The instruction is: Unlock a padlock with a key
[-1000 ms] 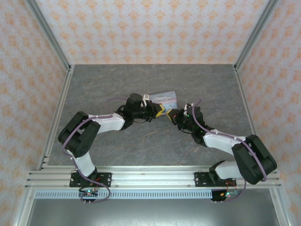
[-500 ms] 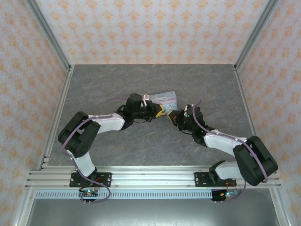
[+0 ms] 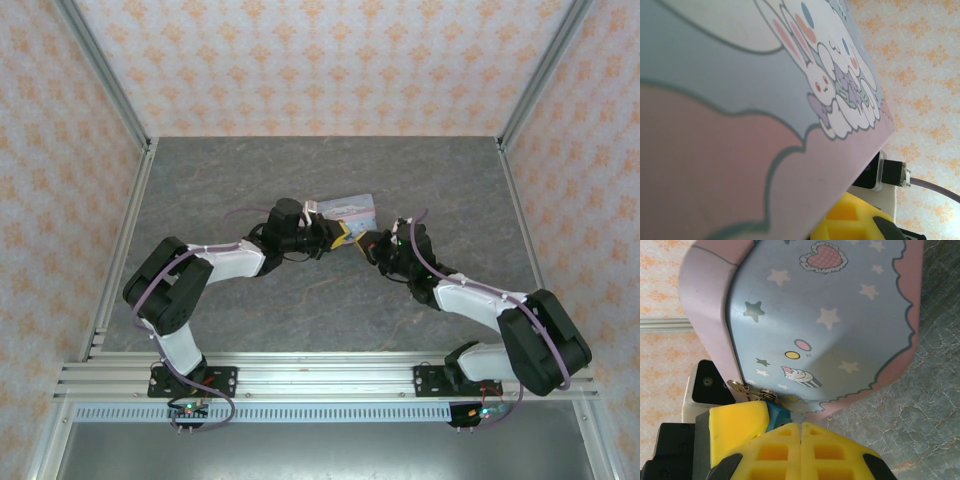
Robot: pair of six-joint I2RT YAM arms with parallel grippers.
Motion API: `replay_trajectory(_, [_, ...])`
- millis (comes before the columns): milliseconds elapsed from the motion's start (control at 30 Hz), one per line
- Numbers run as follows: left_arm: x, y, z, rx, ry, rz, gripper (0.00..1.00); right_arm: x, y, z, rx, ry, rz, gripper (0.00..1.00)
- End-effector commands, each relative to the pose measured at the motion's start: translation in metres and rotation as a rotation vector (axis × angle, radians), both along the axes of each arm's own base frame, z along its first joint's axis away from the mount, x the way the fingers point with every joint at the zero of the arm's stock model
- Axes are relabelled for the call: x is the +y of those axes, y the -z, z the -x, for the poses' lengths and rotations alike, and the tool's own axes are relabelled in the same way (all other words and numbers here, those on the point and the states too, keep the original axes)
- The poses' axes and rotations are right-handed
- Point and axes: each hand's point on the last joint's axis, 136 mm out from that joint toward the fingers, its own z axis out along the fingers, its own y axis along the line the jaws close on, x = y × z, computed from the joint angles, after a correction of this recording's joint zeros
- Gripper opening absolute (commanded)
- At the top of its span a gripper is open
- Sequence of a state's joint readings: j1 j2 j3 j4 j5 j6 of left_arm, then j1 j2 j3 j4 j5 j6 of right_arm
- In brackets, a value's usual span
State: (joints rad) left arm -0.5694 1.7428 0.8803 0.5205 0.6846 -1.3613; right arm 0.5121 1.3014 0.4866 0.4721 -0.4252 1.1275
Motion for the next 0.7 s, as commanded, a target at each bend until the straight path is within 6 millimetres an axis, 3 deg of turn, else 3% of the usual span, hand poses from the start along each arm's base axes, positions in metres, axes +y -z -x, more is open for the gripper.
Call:
replay_trajectory(0, [0.001,-0.020,0.002,-0.052,0.018,0.029,0.00,0.004,-0.021,-0.007,-0.057,0.000,-0.012,0.00])
replay_trajectory(667, [0.000,-0.020,0.000,-0.053,0.010,0.029,0.00,0.012,-0.032,-0.009,-0.067,-0.021,-0.064,0.00])
